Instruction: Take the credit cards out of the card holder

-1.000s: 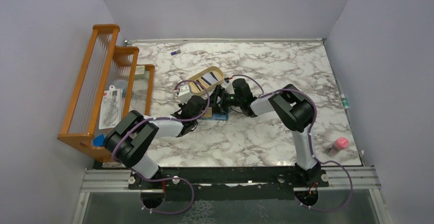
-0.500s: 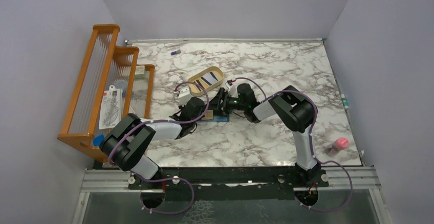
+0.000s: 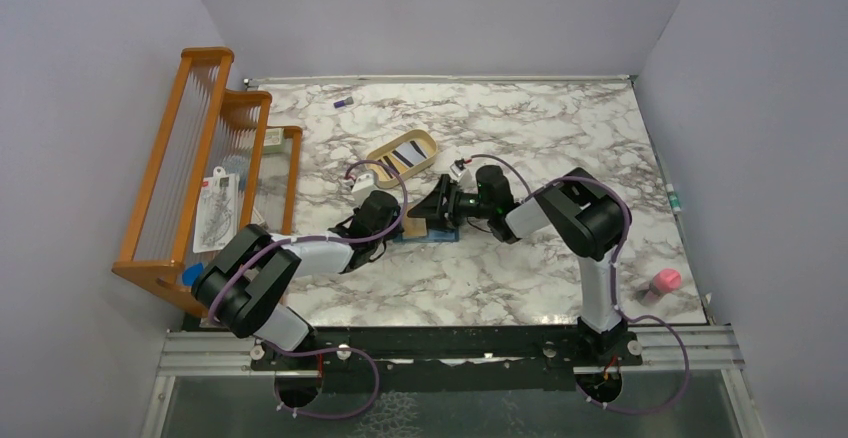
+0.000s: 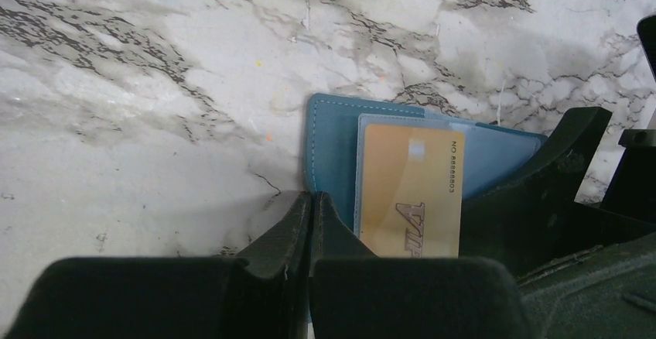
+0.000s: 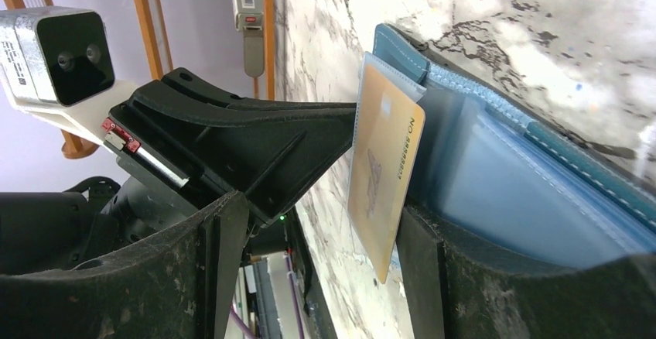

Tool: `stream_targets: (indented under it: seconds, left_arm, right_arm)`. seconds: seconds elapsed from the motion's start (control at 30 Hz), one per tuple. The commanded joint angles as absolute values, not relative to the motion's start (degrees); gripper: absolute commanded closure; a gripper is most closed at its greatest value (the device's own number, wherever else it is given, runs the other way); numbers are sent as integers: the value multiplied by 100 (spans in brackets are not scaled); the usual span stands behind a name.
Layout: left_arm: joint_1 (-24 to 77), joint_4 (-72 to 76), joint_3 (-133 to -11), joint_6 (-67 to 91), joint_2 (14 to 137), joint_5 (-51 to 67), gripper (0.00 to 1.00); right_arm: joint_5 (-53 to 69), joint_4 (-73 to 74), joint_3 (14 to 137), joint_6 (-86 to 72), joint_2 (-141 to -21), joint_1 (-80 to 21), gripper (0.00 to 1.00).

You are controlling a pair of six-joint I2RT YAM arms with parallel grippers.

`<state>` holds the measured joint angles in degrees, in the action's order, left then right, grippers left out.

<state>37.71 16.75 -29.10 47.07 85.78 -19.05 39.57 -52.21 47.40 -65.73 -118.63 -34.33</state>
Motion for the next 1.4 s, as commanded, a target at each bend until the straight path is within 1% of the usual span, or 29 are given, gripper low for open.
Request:
stream_targets:
  seconds: [0.0, 0.3, 0.5, 0.73, 1.07, 1.2, 1.37]
  left_arm:
    - [3848, 1452, -2769, 4777, 8585, -1187, 100]
    - [3842, 1486, -2786, 4772, 8654, -1169, 100]
    - [3846, 1518, -2821, 4780, 8683, -1143, 100]
    - [3845, 1558, -2838, 4798, 8704, -1117, 100]
    - [3844, 1608, -2805, 4842, 8670, -1115, 100]
    - [3845, 1638, -2760, 4856, 8591, -1142, 100]
    - [3849, 1703, -2718, 4869, 8570, -1160, 100]
  right_arm:
    - [4019, -4896, 4504, -6202, -11799, -3230, 26]
    - [4216, -4736, 4457, -6055, -11436, -2989, 26]
    - [4286, -4514, 4627, -5961, -11501, -2988, 26]
    - [4081, -3403, 5050, -5448, -11414, -3139, 25]
    - [3902, -1802, 5960, -5116, -11293, -3346, 24]
    - [4017, -1639, 5996, -5229, -11163, -3387, 24]
    - [4230, -1942, 5805, -5407, -11146, -3528, 24]
